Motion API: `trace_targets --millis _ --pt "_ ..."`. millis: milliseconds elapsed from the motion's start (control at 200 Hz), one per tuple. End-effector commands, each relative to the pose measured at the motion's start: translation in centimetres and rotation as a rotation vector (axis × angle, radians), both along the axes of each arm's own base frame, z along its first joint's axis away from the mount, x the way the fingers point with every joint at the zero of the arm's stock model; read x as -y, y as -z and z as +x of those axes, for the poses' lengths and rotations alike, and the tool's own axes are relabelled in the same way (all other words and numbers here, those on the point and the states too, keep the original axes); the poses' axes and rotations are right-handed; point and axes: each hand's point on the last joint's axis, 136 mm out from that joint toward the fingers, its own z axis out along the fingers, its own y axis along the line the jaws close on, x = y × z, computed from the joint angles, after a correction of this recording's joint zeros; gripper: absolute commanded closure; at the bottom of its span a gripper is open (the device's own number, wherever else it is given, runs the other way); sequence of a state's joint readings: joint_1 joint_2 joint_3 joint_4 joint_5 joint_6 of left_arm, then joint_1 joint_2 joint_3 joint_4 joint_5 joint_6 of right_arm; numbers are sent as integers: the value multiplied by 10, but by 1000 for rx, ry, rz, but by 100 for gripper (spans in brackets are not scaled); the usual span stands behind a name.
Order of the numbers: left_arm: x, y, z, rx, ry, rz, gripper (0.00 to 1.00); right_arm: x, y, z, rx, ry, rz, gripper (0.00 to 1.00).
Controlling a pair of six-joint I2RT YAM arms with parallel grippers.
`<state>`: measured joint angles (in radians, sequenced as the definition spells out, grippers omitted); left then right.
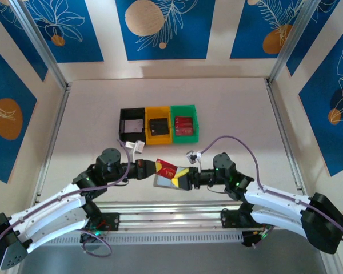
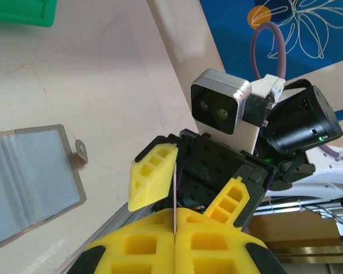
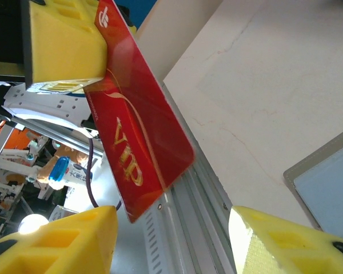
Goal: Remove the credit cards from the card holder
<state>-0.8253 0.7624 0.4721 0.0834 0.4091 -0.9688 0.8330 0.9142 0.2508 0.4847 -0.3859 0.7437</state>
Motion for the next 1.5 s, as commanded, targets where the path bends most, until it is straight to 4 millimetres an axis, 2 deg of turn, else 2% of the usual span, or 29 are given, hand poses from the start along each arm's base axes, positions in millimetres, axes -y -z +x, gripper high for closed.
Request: trace_targets --millis 0,110,430,540,665,860,990,1195,1270,1496 --pt "4 -8 0 16 -1 -43 100 -7 -30 9 70 28 71 49" --pt "4 -7 -2 16 5 -45 100 -6 -35 12 82 48 81 52" --pt "5 -3 -4 15 10 -42 100 -7 -42 14 90 61 90 75" --pt "4 -2 -4 19 7 -33 100 -6 -43 14 96 62 92 87" --pt "3 -2 -3 30 2 -13 81 -4 -46 14 111 64 81 100" --pt "-10 4 3 99 -16 150 45 10 -45 23 95 111 24 100" --pt "-26 -5 12 150 -34 249 36 23 -40 32 41 129 -33 100" --pt "-64 -21 38 227 -97 446 8 46 -37 51 -38 180 -132 100" --pt "-76 -24 47 241 -119 500 0 53 -41 57 -46 198 -161 100" --pt "-110 -27 75 264 -254 620 0 77 -34 88 -110 330 -341 100"
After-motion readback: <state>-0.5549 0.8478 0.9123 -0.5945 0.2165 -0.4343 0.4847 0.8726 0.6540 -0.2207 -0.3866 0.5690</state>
